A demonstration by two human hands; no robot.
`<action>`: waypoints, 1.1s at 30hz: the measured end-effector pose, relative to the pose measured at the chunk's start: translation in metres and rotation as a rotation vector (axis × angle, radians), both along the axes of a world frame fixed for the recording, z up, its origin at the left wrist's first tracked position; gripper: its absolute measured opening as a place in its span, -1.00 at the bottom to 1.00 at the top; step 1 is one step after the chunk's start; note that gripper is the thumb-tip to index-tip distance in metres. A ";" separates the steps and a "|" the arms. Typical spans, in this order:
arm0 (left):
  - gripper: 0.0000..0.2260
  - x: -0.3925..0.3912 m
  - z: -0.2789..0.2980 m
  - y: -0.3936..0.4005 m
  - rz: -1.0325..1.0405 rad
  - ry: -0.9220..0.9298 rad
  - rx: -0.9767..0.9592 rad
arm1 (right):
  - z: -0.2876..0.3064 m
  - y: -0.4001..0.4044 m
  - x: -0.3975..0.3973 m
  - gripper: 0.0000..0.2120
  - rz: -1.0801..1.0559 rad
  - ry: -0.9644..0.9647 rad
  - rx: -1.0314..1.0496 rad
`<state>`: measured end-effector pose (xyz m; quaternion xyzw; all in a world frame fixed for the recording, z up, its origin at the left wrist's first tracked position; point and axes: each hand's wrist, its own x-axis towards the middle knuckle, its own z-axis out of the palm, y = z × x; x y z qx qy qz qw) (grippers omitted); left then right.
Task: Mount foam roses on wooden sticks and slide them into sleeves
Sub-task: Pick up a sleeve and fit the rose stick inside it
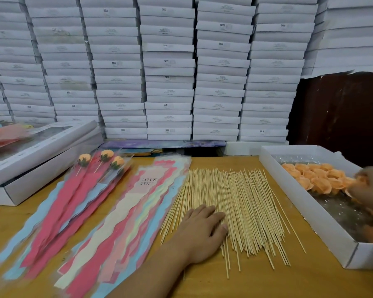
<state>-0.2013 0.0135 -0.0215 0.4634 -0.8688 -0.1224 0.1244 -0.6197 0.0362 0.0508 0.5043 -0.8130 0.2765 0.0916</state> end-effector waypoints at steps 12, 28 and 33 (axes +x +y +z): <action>-0.53 0.000 0.010 0.004 -0.100 0.321 -0.123 | -0.009 0.022 0.242 -0.30 0.717 -0.444 0.341; -0.75 0.011 0.022 -0.016 0.439 1.068 0.174 | -0.034 -0.008 0.271 -0.83 0.447 -0.203 0.167; -0.82 0.014 0.022 -0.020 0.493 1.152 0.258 | -0.036 -0.014 0.277 -0.66 0.377 -0.064 0.297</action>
